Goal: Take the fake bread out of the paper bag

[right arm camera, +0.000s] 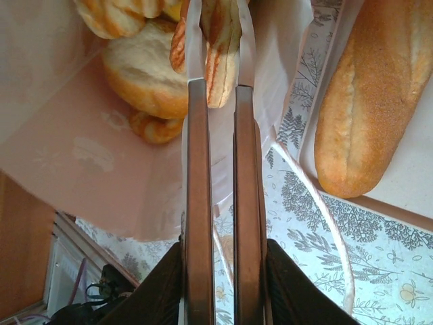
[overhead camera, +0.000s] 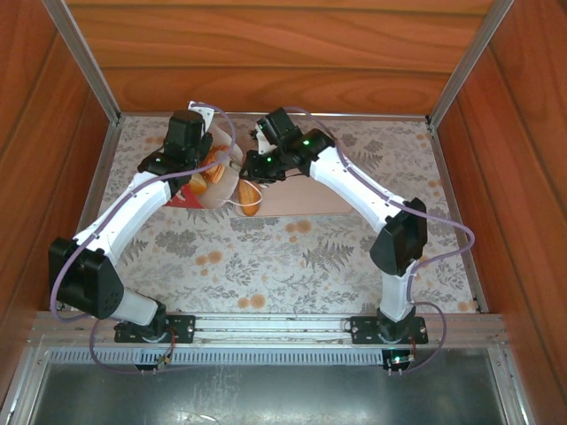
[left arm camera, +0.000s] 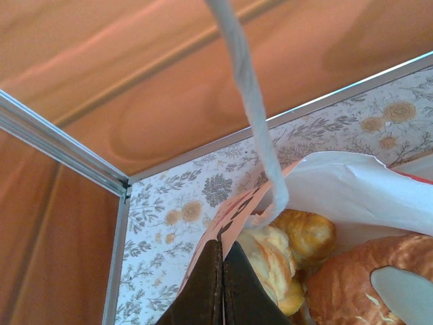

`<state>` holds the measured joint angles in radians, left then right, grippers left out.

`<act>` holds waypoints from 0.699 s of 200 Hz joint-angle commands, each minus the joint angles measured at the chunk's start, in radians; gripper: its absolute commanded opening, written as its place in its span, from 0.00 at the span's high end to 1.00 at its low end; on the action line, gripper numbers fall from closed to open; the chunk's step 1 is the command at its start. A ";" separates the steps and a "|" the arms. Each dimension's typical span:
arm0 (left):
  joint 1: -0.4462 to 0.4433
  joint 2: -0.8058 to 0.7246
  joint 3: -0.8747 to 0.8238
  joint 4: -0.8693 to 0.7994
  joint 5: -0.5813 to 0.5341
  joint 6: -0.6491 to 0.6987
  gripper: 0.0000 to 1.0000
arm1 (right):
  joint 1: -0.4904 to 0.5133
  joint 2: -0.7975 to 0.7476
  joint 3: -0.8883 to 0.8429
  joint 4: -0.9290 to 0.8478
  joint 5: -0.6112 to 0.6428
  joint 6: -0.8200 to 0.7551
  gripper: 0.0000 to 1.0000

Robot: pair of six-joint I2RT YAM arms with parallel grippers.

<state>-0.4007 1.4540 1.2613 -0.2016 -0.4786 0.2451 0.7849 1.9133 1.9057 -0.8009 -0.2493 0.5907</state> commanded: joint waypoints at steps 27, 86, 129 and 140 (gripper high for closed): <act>-0.008 0.013 0.035 0.024 -0.035 -0.027 1.00 | 0.002 -0.113 -0.046 0.049 -0.003 -0.025 0.86; -0.007 0.016 0.043 0.020 -0.048 -0.024 1.00 | -0.002 -0.282 -0.142 0.058 0.058 -0.036 0.86; -0.007 0.016 0.049 0.019 -0.056 -0.020 1.00 | -0.037 -0.417 -0.233 0.078 0.057 -0.033 0.86; -0.007 0.017 0.050 0.019 -0.058 -0.019 1.00 | -0.054 -0.453 -0.261 0.093 0.034 -0.026 0.86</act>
<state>-0.4015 1.4609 1.2686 -0.2016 -0.5041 0.2348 0.7673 1.5368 1.6825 -0.7773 -0.1951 0.5755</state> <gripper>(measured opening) 0.048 0.269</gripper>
